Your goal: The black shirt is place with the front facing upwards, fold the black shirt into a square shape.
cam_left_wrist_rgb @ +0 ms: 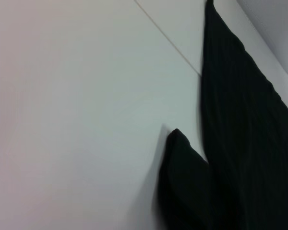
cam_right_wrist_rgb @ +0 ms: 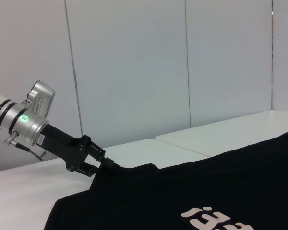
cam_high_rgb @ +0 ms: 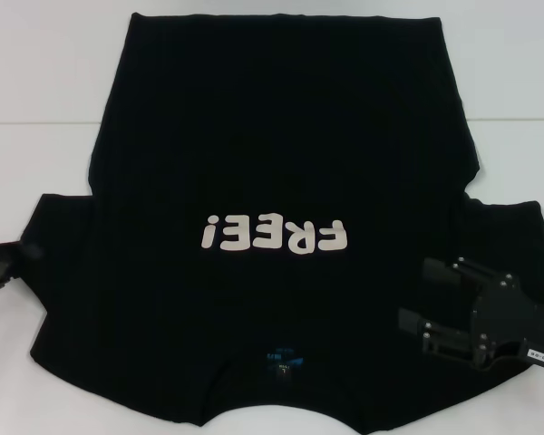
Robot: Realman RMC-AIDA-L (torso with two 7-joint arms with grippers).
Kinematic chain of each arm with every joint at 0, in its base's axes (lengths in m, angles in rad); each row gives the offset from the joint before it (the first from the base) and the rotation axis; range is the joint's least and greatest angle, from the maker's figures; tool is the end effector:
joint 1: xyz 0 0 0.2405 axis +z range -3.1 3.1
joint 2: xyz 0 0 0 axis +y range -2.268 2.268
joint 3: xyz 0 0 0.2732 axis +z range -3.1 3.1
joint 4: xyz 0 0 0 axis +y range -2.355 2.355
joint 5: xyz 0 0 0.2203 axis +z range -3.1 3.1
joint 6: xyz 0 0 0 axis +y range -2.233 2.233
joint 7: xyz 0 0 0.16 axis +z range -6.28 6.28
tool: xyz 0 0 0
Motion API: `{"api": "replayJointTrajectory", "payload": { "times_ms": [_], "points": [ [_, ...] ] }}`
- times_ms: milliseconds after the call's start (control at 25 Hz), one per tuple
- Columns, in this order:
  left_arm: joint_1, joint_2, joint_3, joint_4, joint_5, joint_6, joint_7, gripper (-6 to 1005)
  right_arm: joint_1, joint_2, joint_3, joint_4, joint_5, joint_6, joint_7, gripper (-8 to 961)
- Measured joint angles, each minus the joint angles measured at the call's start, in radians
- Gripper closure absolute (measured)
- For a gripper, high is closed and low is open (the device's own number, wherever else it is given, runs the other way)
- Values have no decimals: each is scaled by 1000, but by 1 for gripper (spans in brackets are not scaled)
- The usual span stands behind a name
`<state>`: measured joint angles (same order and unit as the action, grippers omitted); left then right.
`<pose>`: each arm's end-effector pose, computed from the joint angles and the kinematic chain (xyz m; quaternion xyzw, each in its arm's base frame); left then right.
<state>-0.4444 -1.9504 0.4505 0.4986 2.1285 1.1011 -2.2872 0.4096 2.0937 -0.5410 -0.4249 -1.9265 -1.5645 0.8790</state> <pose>-0.4189 0.3557 0.0433 -0.5888 -0.7103 -0.2606 0.2843 0.3166 0.3003 -0.0450 -0.9177 0.1453 0.2972 0.2200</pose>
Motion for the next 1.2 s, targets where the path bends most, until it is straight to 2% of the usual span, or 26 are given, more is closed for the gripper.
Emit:
{"api": "replayJointTrajectory", "payload": {
  "times_ms": [200, 640, 840, 1080, 1200],
  "points": [
    [2, 0, -2, 0, 1, -16, -12, 532, 1, 0, 0, 0, 1, -1, 0, 134],
    [1, 3, -8, 6, -2, -17, 8, 963, 5, 2, 1, 0, 8, 1, 0, 136],
    [5, 0, -20, 38, -3, -18, 9, 970, 7, 2, 1, 1, 13, 4, 0, 137],
    [9, 12, -75, 55, -3, -26, 9, 967, 10, 1, 1, 3, 14, 7, 0, 138],
    [9, 11, -93, 71, -3, -27, 9, 966, 12, 1, 1, 9, 14, 7, 0, 138]
  ]
}}
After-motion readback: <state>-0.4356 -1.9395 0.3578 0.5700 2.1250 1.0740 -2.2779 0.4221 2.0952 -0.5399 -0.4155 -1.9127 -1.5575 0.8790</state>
